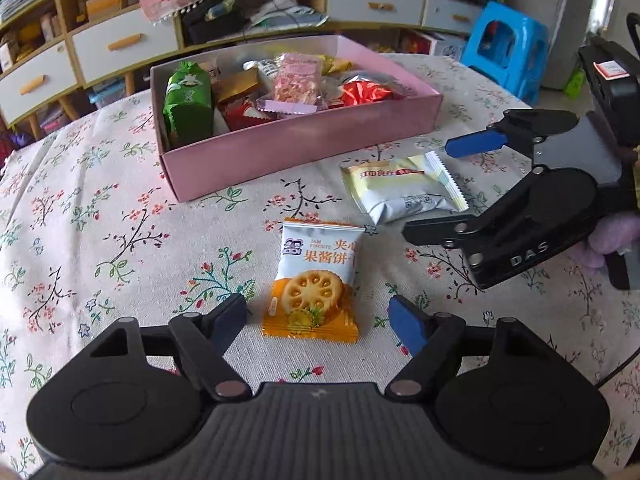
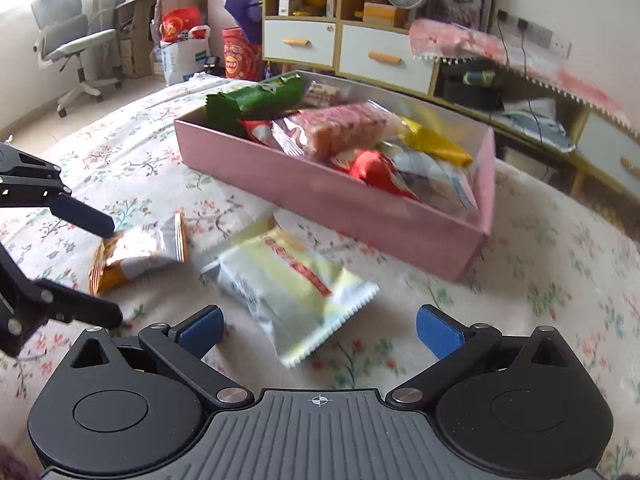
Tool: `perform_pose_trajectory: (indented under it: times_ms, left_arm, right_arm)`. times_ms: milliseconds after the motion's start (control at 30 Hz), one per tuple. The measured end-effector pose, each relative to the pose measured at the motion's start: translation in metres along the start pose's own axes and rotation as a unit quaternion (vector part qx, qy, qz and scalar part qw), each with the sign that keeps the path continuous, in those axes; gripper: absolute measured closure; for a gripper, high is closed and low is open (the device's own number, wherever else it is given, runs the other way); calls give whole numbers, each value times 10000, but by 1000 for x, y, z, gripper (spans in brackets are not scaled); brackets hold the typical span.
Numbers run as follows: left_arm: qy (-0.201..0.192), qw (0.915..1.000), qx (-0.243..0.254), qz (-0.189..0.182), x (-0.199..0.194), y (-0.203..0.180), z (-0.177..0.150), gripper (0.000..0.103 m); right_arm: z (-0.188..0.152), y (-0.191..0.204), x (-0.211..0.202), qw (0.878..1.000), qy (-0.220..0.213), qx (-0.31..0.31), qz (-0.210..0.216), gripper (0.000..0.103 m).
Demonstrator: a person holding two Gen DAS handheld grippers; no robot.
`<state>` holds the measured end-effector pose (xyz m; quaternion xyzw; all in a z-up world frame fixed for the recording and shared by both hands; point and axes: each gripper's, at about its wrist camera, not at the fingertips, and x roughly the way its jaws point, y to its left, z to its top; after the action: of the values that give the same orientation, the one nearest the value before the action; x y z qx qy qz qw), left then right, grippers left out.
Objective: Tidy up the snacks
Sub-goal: 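Grasp the orange lotus-biscuit pack with the left tool while the right tool grasps the white-yellow biscuit pack, then carry both packs into the pink box and open both tools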
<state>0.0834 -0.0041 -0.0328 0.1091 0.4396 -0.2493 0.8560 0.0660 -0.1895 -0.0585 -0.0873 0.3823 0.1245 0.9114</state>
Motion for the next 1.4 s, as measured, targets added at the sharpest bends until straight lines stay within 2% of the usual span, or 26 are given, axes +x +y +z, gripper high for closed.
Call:
perform_pose_trajectory:
  times_ms: [133, 200, 233, 267, 333, 400, 933, 1400]
  left_arm:
    - [94, 9994, -305, 99, 0, 4, 5, 43]
    - [81, 9991, -392, 169, -1, 4, 6, 49]
    - [57, 9990, -402, 211, -1, 4, 7, 58]
    - [31, 9989, -397, 251, -2, 4, 7, 61]
    - [6, 9985, -508, 227, -2, 6, 8, 62]
    - [-27, 9978, -617, 239, -3, 9, 8, 64]
    - [-294, 9953, -823, 412, -7, 12, 19, 67]
    - [-697, 9901, -1201, 193, -31, 24, 33, 69]
  right_arm:
    - [8, 7, 7, 9998, -81, -44, -162, 2]
    - [11, 9, 9, 9999, -88, -13, -132, 7]
    - [12, 9, 9, 9999, -72, 37, -91, 12]
    - [13, 8, 9, 9999, -47, 102, -43, 14]
    - [16, 7, 9, 9996, 12, 268, 74, 33]
    - [18, 8, 7, 9991, 86, 396, 110, 44]
    - [21, 7, -6, 9974, 229, 671, 106, 46]
    - [40, -6, -33, 9911, -132, 1295, 279, 46]
